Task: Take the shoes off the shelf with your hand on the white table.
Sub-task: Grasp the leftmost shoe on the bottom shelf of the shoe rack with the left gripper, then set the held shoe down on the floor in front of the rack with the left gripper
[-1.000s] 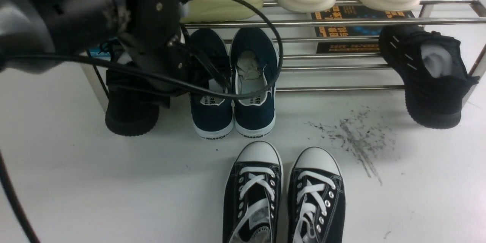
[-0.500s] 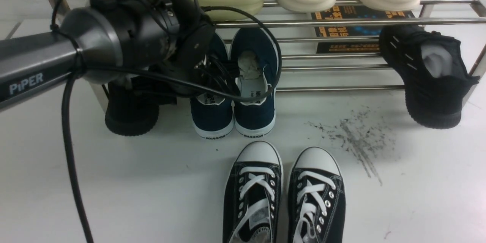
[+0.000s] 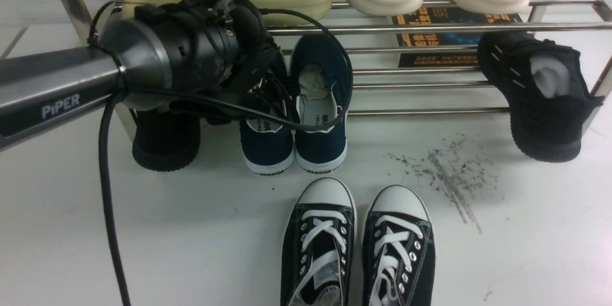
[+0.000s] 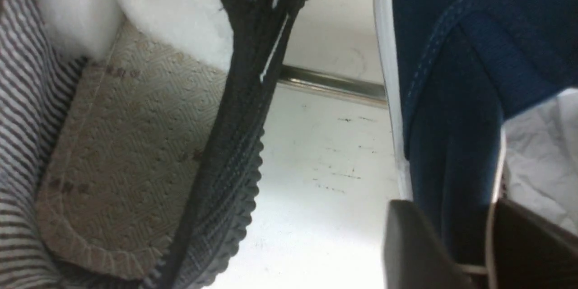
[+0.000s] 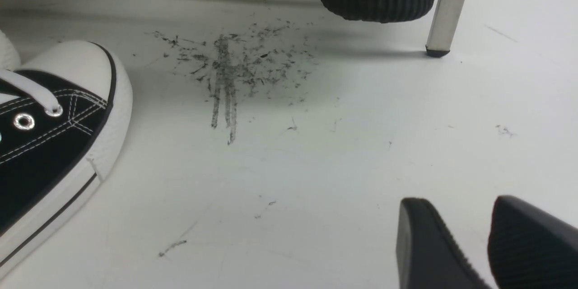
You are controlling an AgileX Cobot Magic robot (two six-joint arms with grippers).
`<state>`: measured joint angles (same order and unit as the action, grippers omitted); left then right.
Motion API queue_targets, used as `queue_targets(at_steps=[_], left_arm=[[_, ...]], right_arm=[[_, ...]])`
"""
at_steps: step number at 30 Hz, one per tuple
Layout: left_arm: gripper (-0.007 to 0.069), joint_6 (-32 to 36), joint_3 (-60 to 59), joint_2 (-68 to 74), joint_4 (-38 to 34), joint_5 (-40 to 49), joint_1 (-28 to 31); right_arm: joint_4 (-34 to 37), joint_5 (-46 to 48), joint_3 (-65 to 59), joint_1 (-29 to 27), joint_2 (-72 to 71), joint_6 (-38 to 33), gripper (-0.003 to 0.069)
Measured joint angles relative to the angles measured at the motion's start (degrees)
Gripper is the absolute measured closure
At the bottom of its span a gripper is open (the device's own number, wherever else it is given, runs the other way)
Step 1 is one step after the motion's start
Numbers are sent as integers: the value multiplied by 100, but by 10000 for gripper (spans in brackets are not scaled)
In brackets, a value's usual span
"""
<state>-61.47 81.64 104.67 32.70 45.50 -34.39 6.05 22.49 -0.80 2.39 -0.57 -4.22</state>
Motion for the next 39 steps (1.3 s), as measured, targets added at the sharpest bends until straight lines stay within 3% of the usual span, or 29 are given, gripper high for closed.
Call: queue_targets(at_steps=[4, 10, 15, 24, 32, 39], left_arm=[[519, -6, 18, 111, -26, 68, -11], [580, 199, 34, -118, -236, 126, -11], [581, 608, 39, -625, -721, 452, -11], [581, 1983, 39, -1483, -2131, 1402, -11], [581, 2457, 39, -2251, -2390, 2525, -41], [581, 2604, -171, -3230, -2256, 2525, -443]], right_arm=[[0, 0, 0, 0, 0, 0, 421], [0, 0, 0, 0, 0, 0, 421], [0, 0, 0, 0, 0, 0, 421], [0, 0, 0, 0, 0, 0, 420], [0, 0, 0, 0, 0, 0, 420], [0, 0, 0, 0, 0, 0, 420]])
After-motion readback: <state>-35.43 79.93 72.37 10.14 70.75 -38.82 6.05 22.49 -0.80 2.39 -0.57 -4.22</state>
